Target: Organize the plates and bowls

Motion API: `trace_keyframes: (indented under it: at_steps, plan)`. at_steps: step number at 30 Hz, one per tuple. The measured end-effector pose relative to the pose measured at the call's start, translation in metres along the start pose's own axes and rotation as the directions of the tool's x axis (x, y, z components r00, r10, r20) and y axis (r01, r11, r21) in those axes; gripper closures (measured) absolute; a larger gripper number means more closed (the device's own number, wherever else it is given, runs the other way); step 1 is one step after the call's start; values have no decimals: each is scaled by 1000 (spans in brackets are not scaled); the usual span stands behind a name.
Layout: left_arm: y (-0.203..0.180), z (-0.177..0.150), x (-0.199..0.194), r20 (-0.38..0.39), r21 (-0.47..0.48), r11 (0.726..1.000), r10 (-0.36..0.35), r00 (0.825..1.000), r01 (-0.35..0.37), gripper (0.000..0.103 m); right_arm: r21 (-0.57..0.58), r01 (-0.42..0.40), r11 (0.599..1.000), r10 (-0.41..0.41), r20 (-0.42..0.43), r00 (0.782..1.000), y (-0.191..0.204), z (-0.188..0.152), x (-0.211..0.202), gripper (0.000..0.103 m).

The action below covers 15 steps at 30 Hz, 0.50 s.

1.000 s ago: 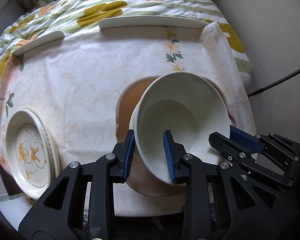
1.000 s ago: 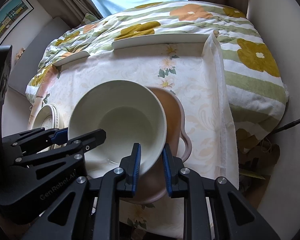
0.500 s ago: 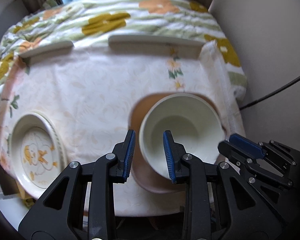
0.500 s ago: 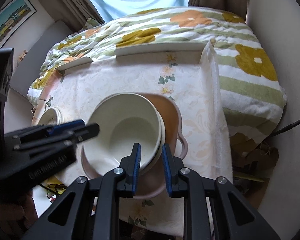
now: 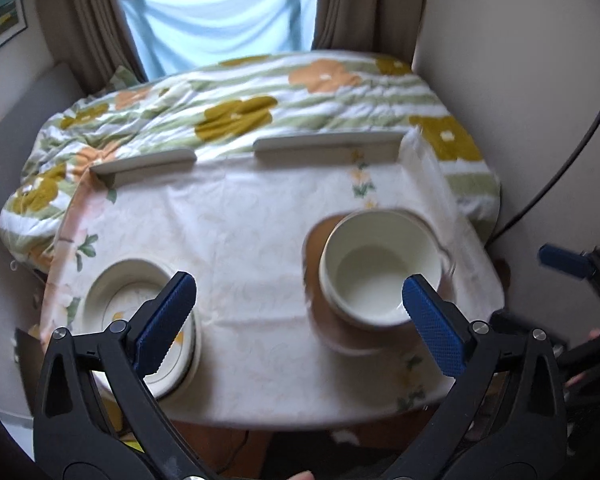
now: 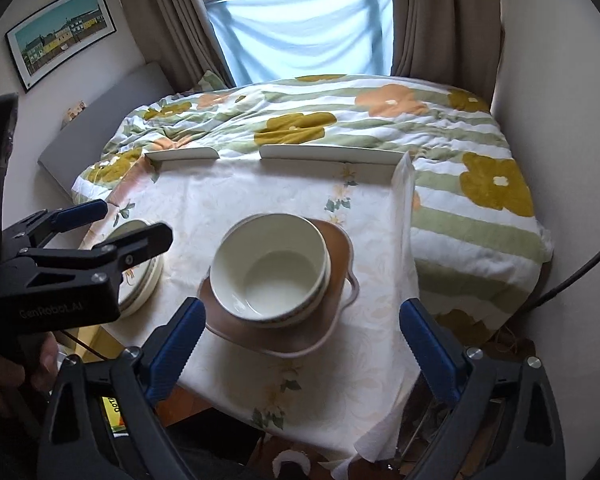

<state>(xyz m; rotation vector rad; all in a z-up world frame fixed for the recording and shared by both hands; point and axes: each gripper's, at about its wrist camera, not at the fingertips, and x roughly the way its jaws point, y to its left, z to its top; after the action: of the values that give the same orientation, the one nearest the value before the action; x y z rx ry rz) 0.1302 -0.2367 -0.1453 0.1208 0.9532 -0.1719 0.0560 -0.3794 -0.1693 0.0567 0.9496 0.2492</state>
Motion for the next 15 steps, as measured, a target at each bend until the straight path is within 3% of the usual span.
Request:
trace_keyframes:
  at_steps: [6, 11, 15]
  plan:
    - [17, -11, 33, -176, 42, 999, -10, 984, 17, 1, -12, 68, 998, -69, -113, 991, -14, -3, 11, 6]
    - [26, -15, 79, -333, 52, 996, -49, 942, 70, 1, 54, 63, 997, -47, -246, 968, -33, -7, 43, 6]
    - [28, -14, 105, -413, 57, 993, -67, 908, 99, 1, 102, 52, 993, -17, -318, 948, -44, -3, 68, 6]
